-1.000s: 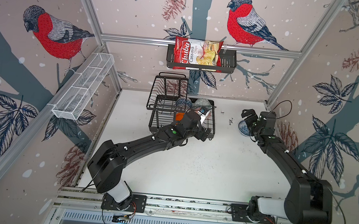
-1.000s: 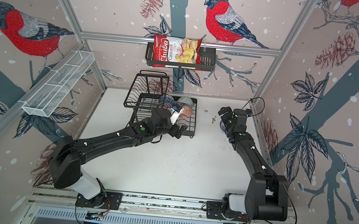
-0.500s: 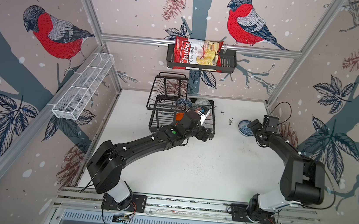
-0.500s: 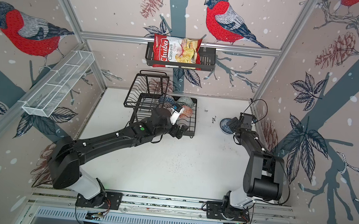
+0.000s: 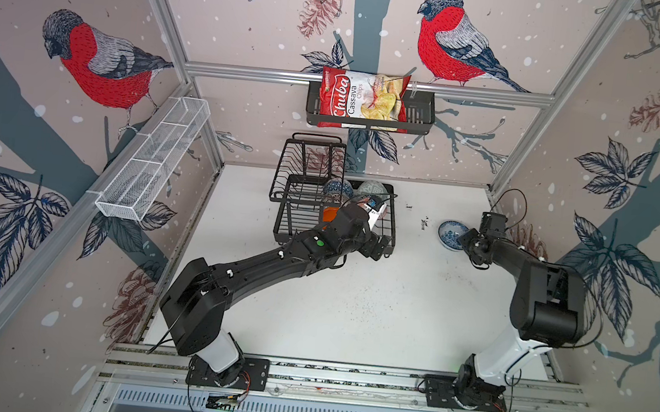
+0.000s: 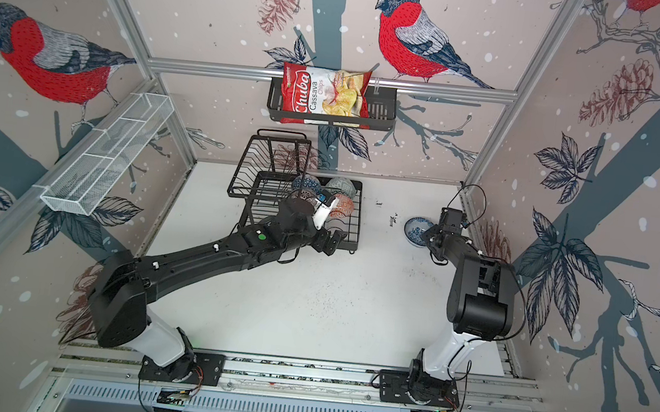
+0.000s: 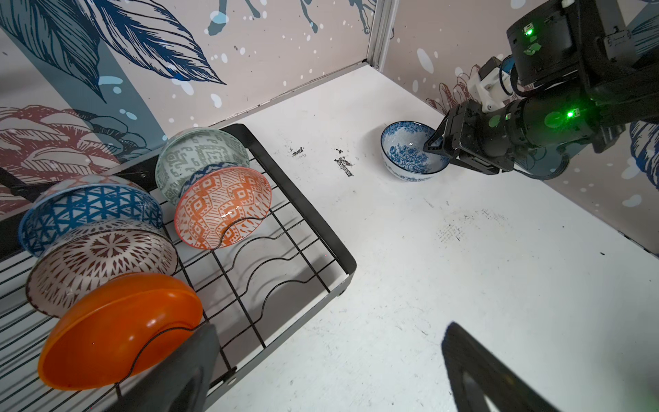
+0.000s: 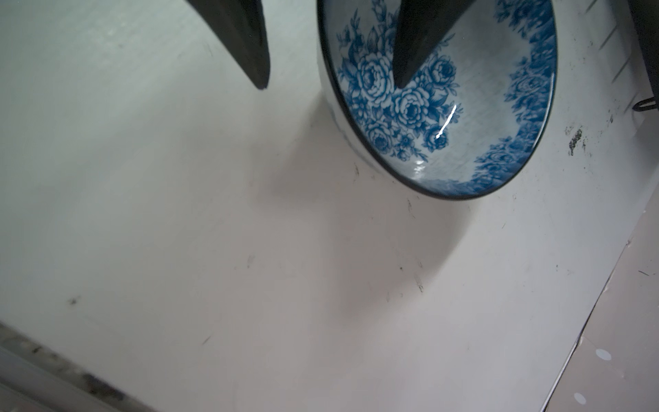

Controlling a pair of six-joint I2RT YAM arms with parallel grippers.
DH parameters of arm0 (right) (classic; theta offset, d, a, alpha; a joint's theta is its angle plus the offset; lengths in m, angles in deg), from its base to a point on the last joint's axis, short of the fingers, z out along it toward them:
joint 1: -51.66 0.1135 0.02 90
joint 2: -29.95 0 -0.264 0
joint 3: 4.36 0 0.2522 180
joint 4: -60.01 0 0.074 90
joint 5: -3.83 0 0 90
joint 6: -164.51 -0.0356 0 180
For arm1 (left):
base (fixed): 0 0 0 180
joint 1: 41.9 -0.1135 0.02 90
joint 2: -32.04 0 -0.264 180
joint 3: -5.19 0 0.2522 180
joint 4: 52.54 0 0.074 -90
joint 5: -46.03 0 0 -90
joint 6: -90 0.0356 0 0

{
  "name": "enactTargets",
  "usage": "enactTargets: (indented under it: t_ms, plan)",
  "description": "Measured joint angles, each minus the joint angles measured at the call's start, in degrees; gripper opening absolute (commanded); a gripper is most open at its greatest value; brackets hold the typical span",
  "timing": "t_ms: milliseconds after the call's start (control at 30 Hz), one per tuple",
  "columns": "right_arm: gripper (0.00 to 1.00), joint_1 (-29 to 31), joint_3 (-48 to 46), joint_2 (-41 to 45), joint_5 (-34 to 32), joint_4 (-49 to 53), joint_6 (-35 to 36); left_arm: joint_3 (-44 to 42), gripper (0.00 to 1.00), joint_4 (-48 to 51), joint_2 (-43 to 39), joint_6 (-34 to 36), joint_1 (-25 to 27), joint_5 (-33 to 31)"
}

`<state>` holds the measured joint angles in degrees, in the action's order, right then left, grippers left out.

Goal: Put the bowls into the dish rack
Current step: 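Grasp the blue-floral bowl rim with the right gripper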

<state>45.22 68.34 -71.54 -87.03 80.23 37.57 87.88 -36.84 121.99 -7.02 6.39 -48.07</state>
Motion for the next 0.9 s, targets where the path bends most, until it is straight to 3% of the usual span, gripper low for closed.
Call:
enactTargets:
  t_ms: [267,900]
  plan:
    - [0.27,0.0,-0.7,-1.2,0.2,-0.9,0.8,0.0,0.98,0.0,0.1,0.0,0.0,-0.1]
    - [0.06,2.0,-5.0,3.0,-0.1,-2.4,1.0,0.0,0.98,0.0,0.3,-0.2,0.0,0.0]
